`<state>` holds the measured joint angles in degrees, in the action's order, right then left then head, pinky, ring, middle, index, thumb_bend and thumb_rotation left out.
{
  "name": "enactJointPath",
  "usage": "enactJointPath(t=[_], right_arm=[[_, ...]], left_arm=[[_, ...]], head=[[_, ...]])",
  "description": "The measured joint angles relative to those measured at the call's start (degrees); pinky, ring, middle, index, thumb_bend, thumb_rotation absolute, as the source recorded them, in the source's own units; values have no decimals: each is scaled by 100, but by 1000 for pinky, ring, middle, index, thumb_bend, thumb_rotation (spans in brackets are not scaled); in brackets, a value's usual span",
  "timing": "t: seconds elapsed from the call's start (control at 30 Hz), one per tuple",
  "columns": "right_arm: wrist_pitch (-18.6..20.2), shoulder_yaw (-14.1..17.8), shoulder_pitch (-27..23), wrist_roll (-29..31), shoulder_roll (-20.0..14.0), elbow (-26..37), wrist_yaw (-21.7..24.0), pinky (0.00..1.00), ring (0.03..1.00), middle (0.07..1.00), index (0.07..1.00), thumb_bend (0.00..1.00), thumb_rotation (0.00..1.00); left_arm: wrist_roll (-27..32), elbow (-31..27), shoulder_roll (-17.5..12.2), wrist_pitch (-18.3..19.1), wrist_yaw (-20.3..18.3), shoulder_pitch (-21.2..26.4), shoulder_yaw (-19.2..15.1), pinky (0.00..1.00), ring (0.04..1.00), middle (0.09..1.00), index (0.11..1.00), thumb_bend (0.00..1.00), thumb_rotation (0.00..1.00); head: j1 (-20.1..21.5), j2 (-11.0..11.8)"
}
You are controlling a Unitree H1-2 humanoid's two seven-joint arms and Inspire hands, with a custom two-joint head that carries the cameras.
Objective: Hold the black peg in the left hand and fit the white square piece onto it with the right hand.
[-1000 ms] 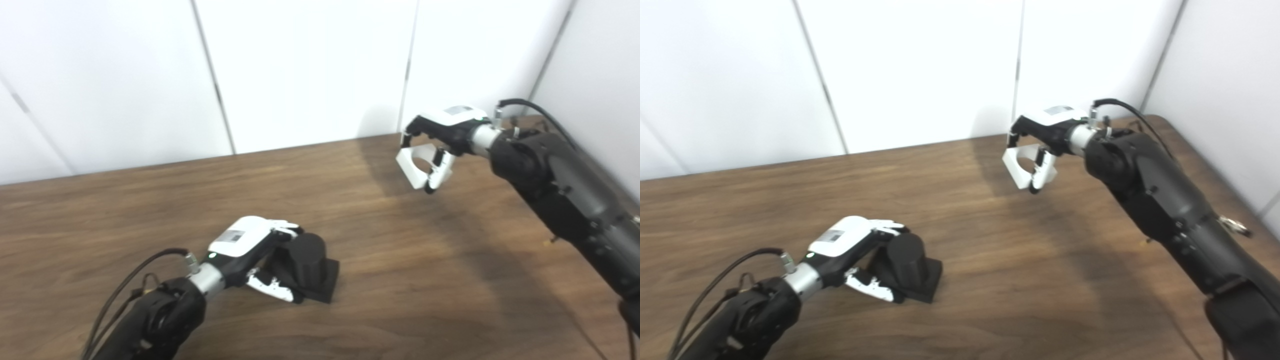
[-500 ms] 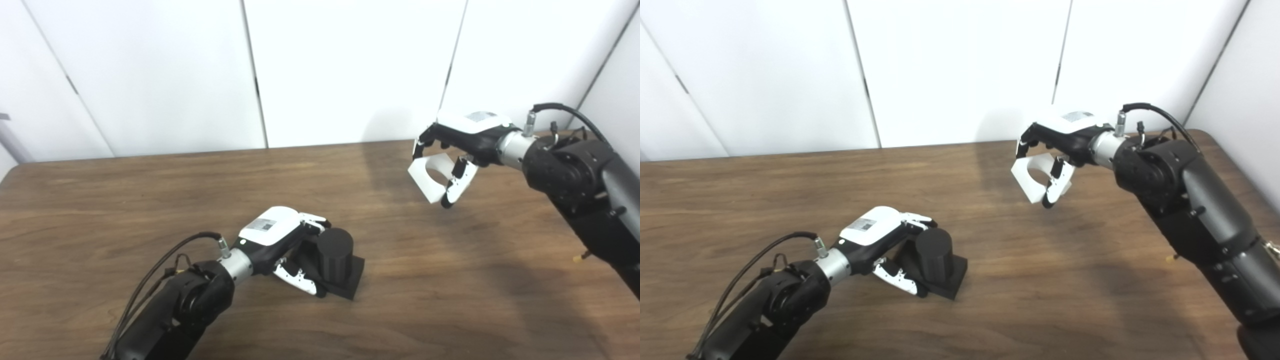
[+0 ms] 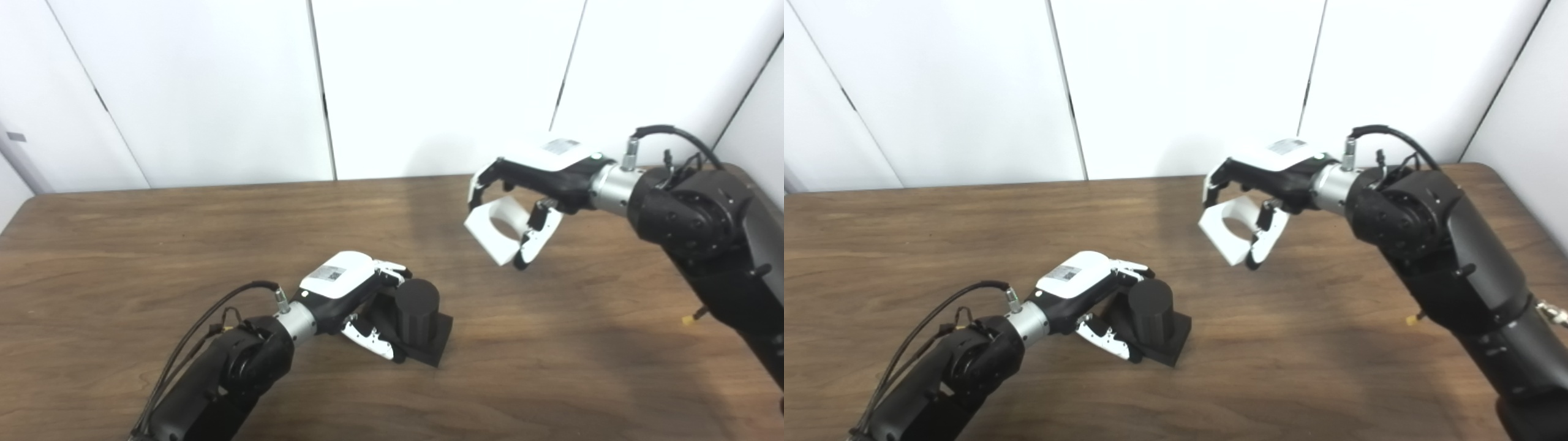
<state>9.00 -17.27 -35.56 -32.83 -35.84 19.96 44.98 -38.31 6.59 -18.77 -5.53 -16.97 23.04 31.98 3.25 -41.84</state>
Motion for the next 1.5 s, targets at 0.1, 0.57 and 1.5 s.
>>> enactJointPath(t=[0.1, 0.57, 1.5], right_arm=[[-9, -27, -41, 11, 105, 61, 52, 597, 752, 718, 477, 522, 133], [84, -157, -76, 51, 483, 204, 247, 654, 766, 723, 477, 523, 132], [159, -496, -79, -9, 811, 221, 392, 654, 761, 742, 476, 524, 132]], left_arm=[[0, 0, 5, 16, -3, 3, 3, 848, 865, 860, 485, 525, 65], [-25, -2, 36, 49, -89, 25, -22, 831, 850, 855, 485, 525, 65], [-66, -63, 79, 219, -198, 47, -12, 847, 878, 866, 485, 525, 66]], head=[[-26, 0], [-88, -79], [-185, -193]])
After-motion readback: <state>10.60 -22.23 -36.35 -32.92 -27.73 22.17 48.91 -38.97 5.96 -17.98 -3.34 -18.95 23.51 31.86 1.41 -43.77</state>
